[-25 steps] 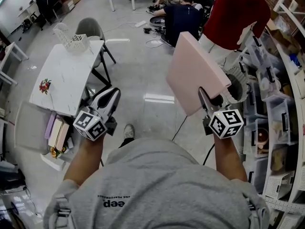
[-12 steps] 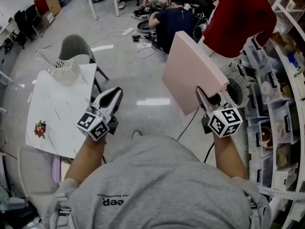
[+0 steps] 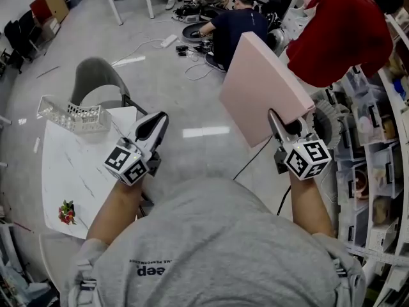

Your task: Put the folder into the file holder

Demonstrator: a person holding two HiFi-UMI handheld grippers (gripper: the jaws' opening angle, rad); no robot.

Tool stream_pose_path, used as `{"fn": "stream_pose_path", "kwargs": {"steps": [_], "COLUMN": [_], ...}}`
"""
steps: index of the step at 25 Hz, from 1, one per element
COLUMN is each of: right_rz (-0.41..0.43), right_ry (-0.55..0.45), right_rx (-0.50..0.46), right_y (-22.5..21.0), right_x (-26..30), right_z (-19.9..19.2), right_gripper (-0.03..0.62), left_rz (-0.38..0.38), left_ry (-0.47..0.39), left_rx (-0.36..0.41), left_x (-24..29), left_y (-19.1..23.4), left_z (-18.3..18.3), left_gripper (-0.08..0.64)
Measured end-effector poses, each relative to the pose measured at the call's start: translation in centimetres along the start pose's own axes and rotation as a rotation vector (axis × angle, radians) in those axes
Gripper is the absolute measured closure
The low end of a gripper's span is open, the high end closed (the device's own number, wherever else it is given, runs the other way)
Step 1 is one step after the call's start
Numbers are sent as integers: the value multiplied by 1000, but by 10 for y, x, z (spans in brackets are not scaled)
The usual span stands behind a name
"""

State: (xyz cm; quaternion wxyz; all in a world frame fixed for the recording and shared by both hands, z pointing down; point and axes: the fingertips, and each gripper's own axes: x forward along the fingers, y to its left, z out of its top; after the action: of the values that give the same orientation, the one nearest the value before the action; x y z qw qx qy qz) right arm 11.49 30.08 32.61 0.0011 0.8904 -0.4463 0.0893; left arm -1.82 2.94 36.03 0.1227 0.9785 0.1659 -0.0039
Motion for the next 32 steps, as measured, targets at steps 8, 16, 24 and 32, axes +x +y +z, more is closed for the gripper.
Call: {"fn": "stream_pose_path", "kwargs": {"steps": [8, 16, 24, 32], "right_rz": [-5, 76, 167, 107], "right_ry": [19, 14, 33, 55], "right_rx": [12, 25, -3, 7], "right_y": [-41, -126, -196, -190], "right_x": [74, 140, 200, 239], "right_z": [8, 9, 14, 6], "right_gripper": [456, 457, 457, 456], "left_rz": [1, 73, 160, 122], "left_ry": [16, 49, 65, 75], "left_rx": [-23, 9, -25, -56], "left_x": [61, 149, 223, 236], "left_y": [61, 82, 96, 160], "left_z": [-1, -11, -17, -19], "left_gripper": [477, 479, 477, 477]}}
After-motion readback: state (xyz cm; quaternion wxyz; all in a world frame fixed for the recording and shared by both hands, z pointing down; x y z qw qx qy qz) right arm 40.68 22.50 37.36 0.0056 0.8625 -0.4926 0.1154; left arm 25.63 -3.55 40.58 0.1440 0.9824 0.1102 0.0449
